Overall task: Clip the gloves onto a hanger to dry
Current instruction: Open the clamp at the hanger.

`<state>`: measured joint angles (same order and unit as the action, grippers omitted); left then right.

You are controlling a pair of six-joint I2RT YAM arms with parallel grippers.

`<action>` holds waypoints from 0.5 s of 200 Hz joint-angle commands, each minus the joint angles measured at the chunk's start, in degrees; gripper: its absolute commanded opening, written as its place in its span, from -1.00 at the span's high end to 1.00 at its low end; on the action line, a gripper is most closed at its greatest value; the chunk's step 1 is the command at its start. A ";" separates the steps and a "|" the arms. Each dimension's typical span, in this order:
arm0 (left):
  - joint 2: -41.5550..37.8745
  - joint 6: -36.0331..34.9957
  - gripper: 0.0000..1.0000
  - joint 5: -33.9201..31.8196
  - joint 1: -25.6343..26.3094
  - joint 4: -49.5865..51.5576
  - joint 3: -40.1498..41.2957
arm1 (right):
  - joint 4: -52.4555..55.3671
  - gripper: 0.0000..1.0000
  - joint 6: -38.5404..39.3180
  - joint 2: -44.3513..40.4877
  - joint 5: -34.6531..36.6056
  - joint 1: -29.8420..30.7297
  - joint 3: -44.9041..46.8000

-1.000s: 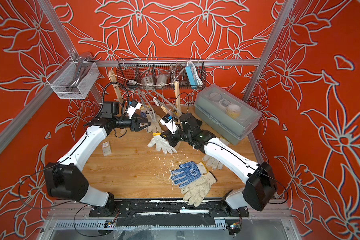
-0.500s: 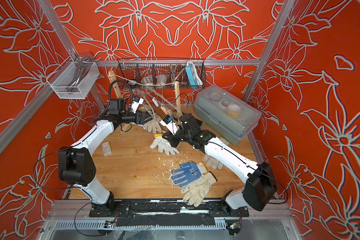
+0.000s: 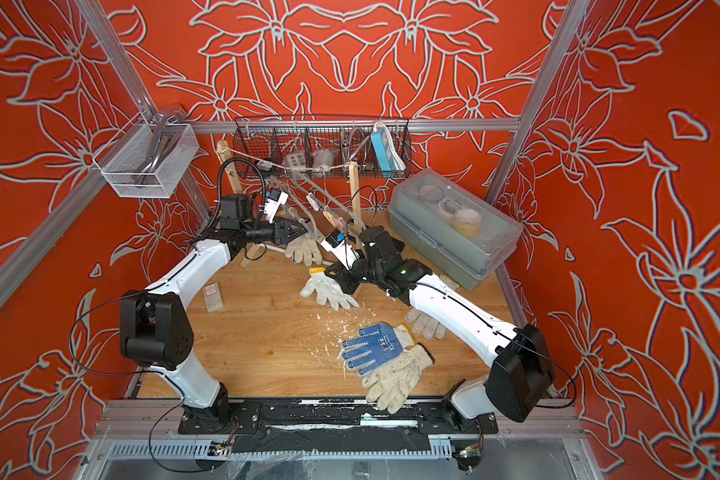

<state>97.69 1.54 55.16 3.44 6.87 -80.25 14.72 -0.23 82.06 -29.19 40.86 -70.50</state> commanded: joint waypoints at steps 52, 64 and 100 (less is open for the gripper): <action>-2.16 -9.05 0.72 1.81 -0.03 4.90 -1.15 | 2.21 1.00 3.74 2.53 -0.03 -0.87 -3.99; -2.65 -10.45 0.74 2.85 -0.02 5.83 -1.14 | 3.25 1.00 5.16 3.51 0.13 -0.96 -4.99; -3.78 -16.65 0.75 6.47 -0.02 12.07 -2.32 | 9.00 1.00 11.26 7.76 0.53 -1.05 -10.33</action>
<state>96.47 -8.56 57.49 3.38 13.08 -80.27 18.96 5.72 87.55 -29.02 40.10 -76.99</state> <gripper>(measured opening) 0.176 0.066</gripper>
